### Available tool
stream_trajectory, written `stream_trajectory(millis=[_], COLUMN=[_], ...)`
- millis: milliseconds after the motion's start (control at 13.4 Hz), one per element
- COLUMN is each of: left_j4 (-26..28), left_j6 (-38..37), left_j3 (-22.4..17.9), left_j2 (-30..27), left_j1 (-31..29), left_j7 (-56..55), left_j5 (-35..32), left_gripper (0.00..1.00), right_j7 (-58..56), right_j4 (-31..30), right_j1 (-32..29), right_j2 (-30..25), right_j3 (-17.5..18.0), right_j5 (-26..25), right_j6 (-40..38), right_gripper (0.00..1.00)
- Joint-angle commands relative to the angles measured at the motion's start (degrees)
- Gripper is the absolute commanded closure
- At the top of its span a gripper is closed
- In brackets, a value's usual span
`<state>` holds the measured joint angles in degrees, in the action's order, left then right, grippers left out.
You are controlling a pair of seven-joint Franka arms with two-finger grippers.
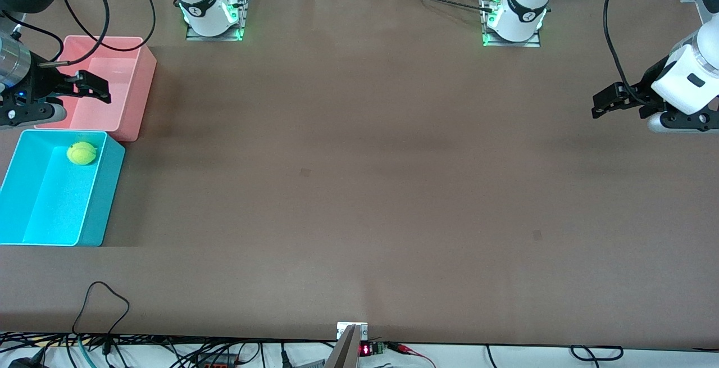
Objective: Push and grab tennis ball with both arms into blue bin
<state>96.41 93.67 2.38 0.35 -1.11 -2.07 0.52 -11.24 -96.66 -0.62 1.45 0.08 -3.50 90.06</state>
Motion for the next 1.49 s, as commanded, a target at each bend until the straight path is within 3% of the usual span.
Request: stream_trajectory(millis=[0, 149, 298, 670, 894, 1415], left_j4=[-0.60, -0.60, -0.60, -0.60, -0.34, 0.28], left_j6=[-1.12, -1.12, -1.21, -1.04, -0.25, -0.24], left_j3=[0.08, 0.08, 0.08, 0.08, 0.77, 0.87], left_j2=[-0.44, -0.44, -0.44, -0.53, -0.71, -1.41], left_j1=[0.06, -0.03, -0.03, -0.03, -0.03, -0.65], left_j7=[0.31, 0.31, 0.31, 0.22, 0.31, 0.31], left_j5=[0.19, 0.19, 0.19, 0.19, 0.19, 0.01], left_gripper=[0.00, 0.00, 0.00, 0.00, 0.00, 0.00], right_j7=[0.43, 0.43, 0.87, 1.04, 1.13, 1.13], right_j4=[6.11, 8.67, 8.68, 7.19, 3.16, 2.88], right_j1=[0.70, 1.15, 1.24, 1.32, 0.97, 0.53], right_j2=[3.46, 6.53, 6.64, 3.47, 1.02, 1.71], right_j3=[0.19, -0.42, -0.60, -0.43, -0.43, -0.52], right_j5=[-0.27, 0.15, -0.28, 0.33, 0.51, 0.86], right_j6=[-4.96, -5.51, -1.23, -3.75, -2.70, -1.29], right_gripper=[0.00, 0.00, 0.00, 0.00, 0.00, 0.00])
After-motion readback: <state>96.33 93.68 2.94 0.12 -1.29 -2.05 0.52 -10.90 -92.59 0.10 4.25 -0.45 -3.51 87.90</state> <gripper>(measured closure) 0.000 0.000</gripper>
